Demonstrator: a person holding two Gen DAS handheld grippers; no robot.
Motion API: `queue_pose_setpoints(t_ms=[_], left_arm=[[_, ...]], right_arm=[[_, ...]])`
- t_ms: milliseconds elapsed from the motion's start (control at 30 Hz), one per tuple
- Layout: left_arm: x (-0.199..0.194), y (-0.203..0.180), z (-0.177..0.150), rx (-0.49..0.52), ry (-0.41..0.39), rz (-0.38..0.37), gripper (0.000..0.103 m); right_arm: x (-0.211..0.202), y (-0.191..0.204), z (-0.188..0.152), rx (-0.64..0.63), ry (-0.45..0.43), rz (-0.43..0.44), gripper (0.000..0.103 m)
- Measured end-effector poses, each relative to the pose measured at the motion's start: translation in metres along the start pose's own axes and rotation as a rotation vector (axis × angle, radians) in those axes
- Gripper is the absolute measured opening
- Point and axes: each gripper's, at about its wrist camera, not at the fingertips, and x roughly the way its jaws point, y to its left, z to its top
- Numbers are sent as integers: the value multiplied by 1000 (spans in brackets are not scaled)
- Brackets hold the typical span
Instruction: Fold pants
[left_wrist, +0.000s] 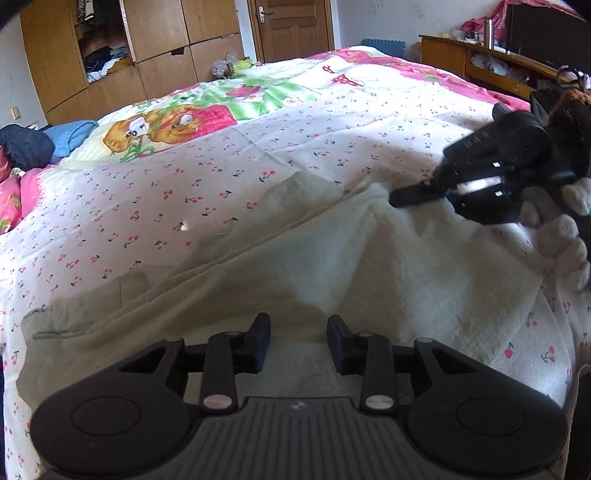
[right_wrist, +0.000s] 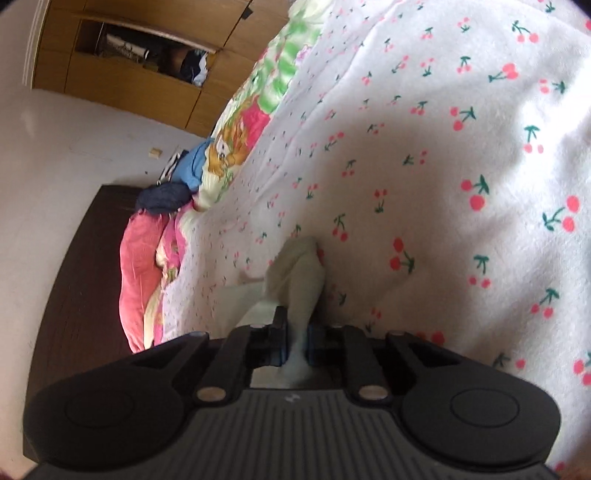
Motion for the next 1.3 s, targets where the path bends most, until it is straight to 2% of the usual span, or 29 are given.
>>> queue_pose_setpoints(t_ms=[33, 133, 167, 233, 267, 300, 333, 367, 467, 567, 733, 800, 867, 933, 1067, 1133, 1300], left_arm=[[-1, 3, 0, -14, -9, 11, 48], [2, 16, -3, -74, 7, 31, 48], [3, 19, -5, -78, 15, 39, 48], [-2, 19, -9, -63, 8, 49, 48], [-6, 17, -10, -50, 0, 54, 48], [-8, 16, -9, -39, -3, 57, 48], [-9, 15, -10, -34, 3, 61, 48], [-8, 13, -10, -27, 24, 61, 49], [-9, 7, -17, -9, 43, 57, 51], [-14, -6, -21, -18, 40, -6, 51], [-16, -29, -24, 48, -26, -69, 50], [-19, -21, -20, 27, -54, -85, 51], [-27, -3, -20, -19, -85, -76, 52], [-33, 16, -24, -45, -95, -17, 52], [-36, 64, -46, -175, -47, 9, 52], [-37, 80, -56, -242, -22, -21, 52], [-53, 113, -68, -404, -68, -87, 52]], right_arm=[[-5, -1, -4, 3, 10, 7, 24], [-21, -5, -13, 3, 2, 40, 43], [-24, -4, -17, -4, 10, 46, 47], [-24, 1, -23, -46, 43, 51, 48], [-21, 5, -25, -76, 59, 28, 45], [-19, 7, -26, -84, 64, 4, 37], [-16, 9, -25, -68, 86, -4, 10], [-13, 10, -24, -34, 106, 3, 5], [-24, 17, -20, -23, 61, 16, 4], [-40, 24, -19, -42, 39, -11, 4], [-72, 39, -31, -23, 16, -21, 4], [-77, 55, -32, -38, 14, -33, 4], [-78, 78, -30, -66, -5, -39, 4], [-76, 107, -25, -117, -22, -28, 4], [-50, 177, -23, -283, -3, -58, 5], [-26, 210, -28, -369, 28, -83, 5], [54, 272, -58, -510, 149, -138, 5]])
